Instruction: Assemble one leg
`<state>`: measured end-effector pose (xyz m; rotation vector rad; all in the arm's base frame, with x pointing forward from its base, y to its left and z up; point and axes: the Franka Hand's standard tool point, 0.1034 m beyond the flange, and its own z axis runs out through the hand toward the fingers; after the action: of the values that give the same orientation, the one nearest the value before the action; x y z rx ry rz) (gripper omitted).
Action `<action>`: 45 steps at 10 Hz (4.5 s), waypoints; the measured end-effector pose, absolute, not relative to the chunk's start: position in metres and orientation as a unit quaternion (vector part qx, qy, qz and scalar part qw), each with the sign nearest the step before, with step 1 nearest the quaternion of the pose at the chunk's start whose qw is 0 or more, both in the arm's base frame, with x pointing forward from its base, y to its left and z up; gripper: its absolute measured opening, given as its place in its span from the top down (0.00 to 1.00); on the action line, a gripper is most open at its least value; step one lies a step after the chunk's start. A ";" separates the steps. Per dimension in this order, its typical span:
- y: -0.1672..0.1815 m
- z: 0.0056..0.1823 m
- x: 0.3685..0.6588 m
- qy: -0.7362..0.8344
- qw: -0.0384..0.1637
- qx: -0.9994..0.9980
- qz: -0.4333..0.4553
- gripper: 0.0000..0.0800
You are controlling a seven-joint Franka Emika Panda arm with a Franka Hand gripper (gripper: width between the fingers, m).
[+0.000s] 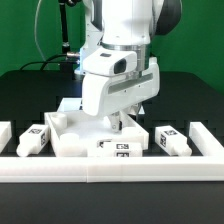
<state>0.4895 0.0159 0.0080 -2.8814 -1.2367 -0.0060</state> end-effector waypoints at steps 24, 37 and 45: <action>0.023 0.010 0.489 -0.564 0.003 -0.825 0.023 0.94; 0.000 0.009 0.494 -0.639 0.005 -0.768 0.031 0.66; -0.014 0.088 0.476 -0.591 -0.027 -0.806 -0.001 0.19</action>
Offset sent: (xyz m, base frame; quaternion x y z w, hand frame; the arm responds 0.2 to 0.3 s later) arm 0.0092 0.0207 0.0072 -0.0064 0.0077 0.0409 0.9991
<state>0.4759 -0.0144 0.0879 -2.5772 -1.8891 -0.0031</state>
